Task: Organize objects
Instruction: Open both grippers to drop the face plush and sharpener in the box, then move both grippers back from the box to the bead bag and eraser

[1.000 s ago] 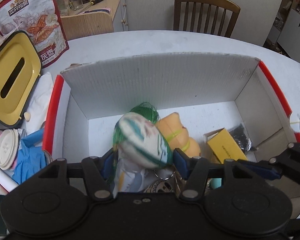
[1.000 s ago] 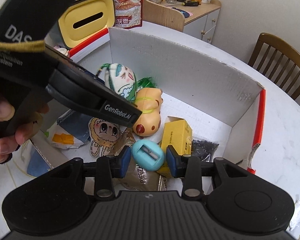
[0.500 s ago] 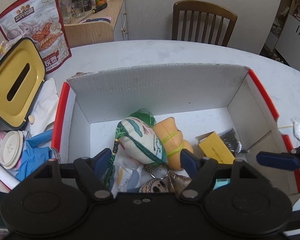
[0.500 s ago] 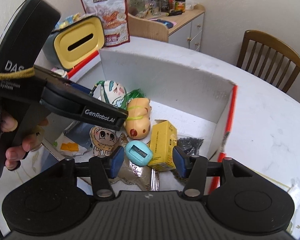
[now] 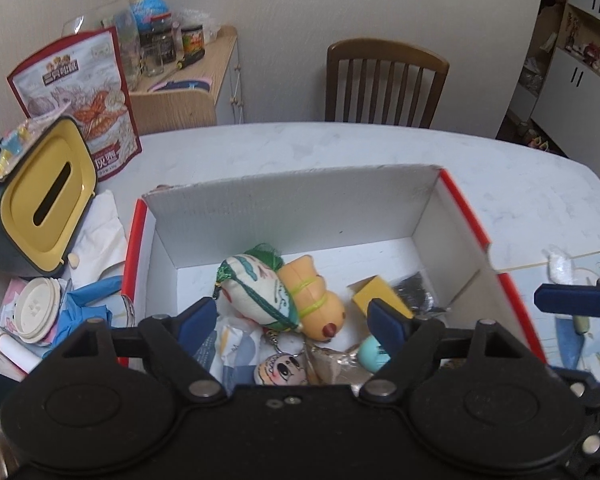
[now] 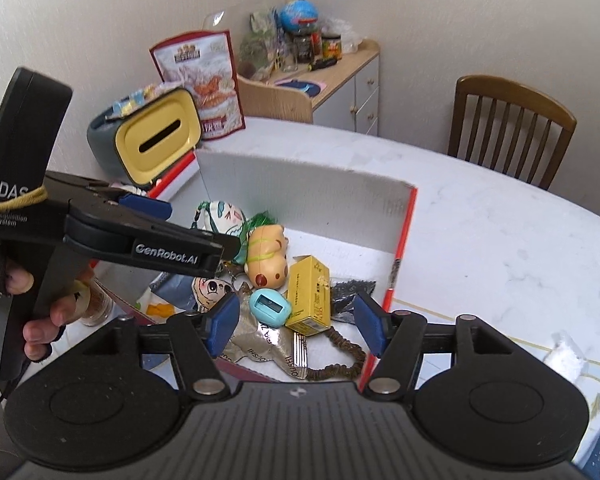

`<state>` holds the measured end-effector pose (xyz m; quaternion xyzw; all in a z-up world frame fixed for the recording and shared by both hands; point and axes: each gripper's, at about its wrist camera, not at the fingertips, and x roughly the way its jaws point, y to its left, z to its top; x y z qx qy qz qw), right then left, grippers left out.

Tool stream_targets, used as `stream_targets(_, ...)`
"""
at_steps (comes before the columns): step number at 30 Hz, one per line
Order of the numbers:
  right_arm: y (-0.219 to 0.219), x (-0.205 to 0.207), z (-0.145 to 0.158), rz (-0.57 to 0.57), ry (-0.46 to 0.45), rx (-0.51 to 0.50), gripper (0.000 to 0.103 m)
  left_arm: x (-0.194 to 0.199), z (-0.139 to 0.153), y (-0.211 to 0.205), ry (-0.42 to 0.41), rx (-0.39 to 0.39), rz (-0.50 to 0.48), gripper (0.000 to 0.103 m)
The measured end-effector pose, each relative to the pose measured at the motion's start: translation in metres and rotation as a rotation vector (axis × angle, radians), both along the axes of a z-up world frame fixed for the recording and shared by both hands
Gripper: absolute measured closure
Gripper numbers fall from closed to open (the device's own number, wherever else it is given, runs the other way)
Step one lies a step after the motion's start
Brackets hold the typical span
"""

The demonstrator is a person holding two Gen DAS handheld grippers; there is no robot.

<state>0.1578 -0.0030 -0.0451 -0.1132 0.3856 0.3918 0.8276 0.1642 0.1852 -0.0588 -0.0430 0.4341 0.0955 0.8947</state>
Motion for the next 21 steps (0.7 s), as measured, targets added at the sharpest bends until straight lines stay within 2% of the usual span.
stream_targets(7,-0.034,-0.003,0.015,-0.020,-0.007,0.049,0.033,-0.013,0.016,-0.025,-0.044,0.006,-0.021,0.014)
stream_targets(17,-0.097,0.008,0.027,-0.020,-0.031,0.092,0.025,-0.016,0.030,-0.070,-0.071,0.020,-0.023,0.001)
stream_targets(21,-0.125,0.018,0.027,-0.023,-0.025,0.113,0.024,-0.014,0.032,-0.092,-0.074,0.023,-0.027,0.001)
